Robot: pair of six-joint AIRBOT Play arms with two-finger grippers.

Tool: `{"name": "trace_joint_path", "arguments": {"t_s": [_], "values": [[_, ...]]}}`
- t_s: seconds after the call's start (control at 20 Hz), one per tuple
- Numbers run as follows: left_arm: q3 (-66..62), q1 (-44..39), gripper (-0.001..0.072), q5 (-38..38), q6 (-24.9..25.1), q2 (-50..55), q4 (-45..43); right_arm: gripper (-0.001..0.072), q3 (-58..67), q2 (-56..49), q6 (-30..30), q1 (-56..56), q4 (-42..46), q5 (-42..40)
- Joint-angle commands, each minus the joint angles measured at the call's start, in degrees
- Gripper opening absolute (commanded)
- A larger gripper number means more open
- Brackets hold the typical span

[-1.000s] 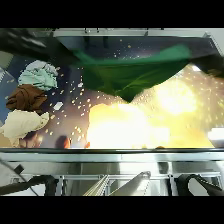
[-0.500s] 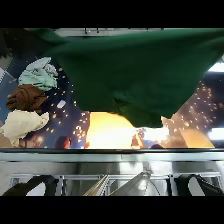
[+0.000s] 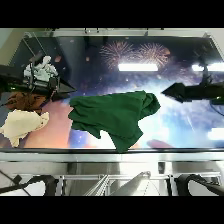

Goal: Fold the shirts.

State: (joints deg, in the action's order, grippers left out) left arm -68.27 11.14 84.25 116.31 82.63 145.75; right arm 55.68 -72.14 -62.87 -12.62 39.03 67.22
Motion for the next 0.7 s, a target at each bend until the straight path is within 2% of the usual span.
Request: {"name": "trace_joint_path", "arguments": {"t_s": [0.0,0.15,0.4,0.45,0.5,0.65], "values": [[2.69,5.62,0.0718,4.55,0.39,7.41,-5.57,0.0456,-3.58,-5.01,-2.91,-0.9,6.4,2.23],[10.49,7.3,0.0718,0.63,0.17,9.75,-8.74,0.0456,-10.97,-5.01,-2.29,3.06,5.9,1.09],[17.7,4.87,0.0715,-7.1,0.24,14.19,-7.15,0.0456,-16.0,-5.03,-1.38,13.84,0.81,-8.31],[17.59,3.61,0.06,-7.91,0.94,14.86,-5.9,0.0456,-16.0,-5.07,-0.85,15.56,-1.75,-9.88],[16.79,2.36,0.0543,-8.52,1.07,15.47,-5.4,0.0456,-16.0,-5.07,0.59,17.22,-4.13,-11.21],[11.32,-2.19,0.0533,-9.33,1.03,17.81,-5.03,0.0455,-15.98,-5.9,0.96,20.87,-7.39,-13.2]]}}
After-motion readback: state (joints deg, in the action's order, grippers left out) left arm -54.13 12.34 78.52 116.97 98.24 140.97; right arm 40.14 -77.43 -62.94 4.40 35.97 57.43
